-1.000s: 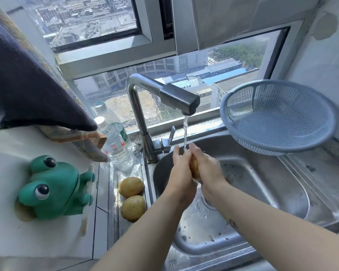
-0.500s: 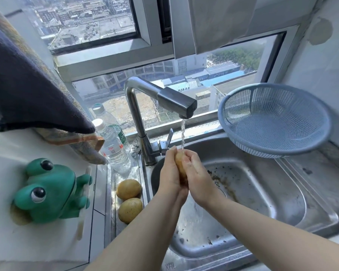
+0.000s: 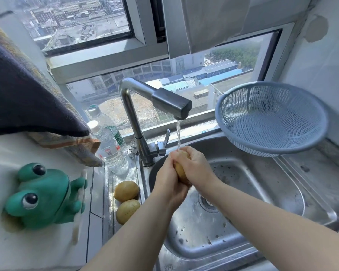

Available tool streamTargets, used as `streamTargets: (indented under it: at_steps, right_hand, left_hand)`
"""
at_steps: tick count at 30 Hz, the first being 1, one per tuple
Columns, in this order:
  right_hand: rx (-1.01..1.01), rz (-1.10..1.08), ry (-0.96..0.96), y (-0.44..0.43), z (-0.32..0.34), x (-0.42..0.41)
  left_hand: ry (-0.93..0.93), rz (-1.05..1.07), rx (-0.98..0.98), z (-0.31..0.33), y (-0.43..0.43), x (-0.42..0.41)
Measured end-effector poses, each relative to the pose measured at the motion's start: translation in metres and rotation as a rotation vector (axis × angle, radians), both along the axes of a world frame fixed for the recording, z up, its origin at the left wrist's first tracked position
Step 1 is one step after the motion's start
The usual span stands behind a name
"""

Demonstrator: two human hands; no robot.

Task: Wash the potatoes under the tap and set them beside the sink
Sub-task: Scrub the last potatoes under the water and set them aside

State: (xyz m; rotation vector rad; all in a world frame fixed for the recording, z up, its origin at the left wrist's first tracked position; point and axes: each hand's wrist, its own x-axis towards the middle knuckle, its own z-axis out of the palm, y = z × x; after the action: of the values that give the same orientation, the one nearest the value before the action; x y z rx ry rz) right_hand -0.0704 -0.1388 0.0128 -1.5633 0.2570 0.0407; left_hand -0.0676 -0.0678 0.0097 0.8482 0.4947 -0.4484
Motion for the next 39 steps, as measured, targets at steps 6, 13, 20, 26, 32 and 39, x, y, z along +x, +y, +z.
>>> streamTargets:
  at_steps: [6, 13, 20, 26, 32, 39]
  right_hand:
    - [0.149, -0.079, 0.103, 0.0, 0.003, 0.009]
    - [0.407, -0.114, 0.193, -0.005, -0.003, 0.008]
    - [0.41, 0.283, 0.167, -0.018, 0.005, 0.009]
    - [0.39, 0.406, 0.147, -0.022, 0.011, 0.004]
    - [0.427, 0.599, 0.213, -0.045, 0.019, 0.004]
    - [0.413, 0.469, 0.182, -0.038, 0.015, 0.007]
  left_hand:
    - [-0.147, -0.084, 0.08, 0.004, 0.003, -0.013]
    - [-0.313, -0.427, 0.159, 0.007, 0.021, -0.011]
    - [-0.523, -0.497, 0.332, 0.008, 0.028, -0.008]
    - [-0.508, -0.579, 0.238, 0.002, 0.036, 0.0]
    - [-0.387, -0.708, 0.138, 0.008, 0.049, 0.004]
    - [-0.258, -0.689, 0.163, 0.009, 0.046, 0.011]
